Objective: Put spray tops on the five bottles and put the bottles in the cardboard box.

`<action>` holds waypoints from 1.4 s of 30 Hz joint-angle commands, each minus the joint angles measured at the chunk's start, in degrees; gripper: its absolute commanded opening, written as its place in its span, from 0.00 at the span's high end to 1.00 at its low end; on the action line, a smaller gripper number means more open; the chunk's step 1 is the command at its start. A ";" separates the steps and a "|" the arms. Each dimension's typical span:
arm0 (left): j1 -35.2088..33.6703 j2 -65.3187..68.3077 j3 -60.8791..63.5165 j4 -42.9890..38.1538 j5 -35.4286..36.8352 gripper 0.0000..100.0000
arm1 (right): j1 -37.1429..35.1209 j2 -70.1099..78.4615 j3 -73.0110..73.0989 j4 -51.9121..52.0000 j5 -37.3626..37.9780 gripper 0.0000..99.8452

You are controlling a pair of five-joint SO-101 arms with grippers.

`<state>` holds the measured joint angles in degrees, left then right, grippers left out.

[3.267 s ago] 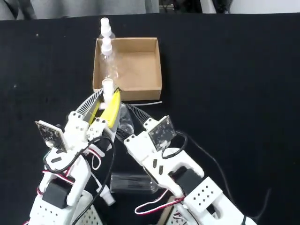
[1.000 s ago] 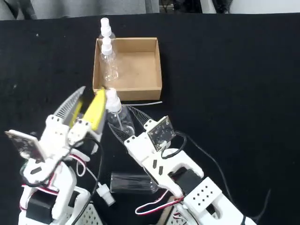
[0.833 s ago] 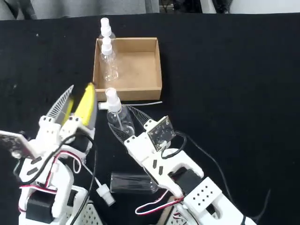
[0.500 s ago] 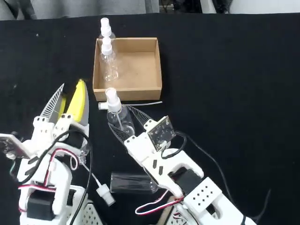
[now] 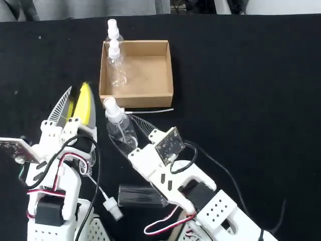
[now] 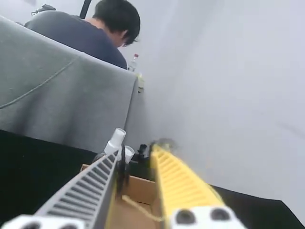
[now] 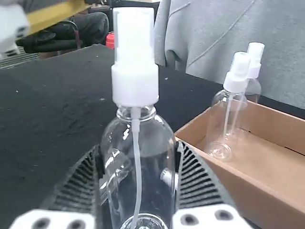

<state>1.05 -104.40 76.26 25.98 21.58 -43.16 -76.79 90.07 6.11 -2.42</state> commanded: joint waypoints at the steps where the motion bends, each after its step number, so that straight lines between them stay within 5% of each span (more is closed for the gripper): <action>1: -0.13 -0.18 -0.75 -1.41 0.26 0.95 | -0.79 -1.54 -4.44 -1.85 -0.26 0.99; 8: -0.13 -0.18 1.01 -1.49 -0.18 0.95 | -0.79 -4.44 -3.91 -1.58 -0.18 0.99; 17: 6.73 -0.26 3.56 -1.49 -12.66 0.95 | -0.79 -21.58 0.57 6.15 -0.18 0.99; 32: 10.24 -0.26 2.95 -1.41 -13.71 0.95 | -0.79 -24.40 5.14 8.26 0.00 0.99; 38: 19.47 -0.26 3.38 1.14 -26.46 0.95 | -0.79 -24.40 6.73 8.35 3.60 0.99; 42: 20.88 -0.26 2.95 2.99 -27.25 0.95 | -0.79 -24.75 6.73 9.85 4.13 0.99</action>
<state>18.64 -104.75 80.66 28.00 -4.35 -42.81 -100.35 96.92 14.81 0.31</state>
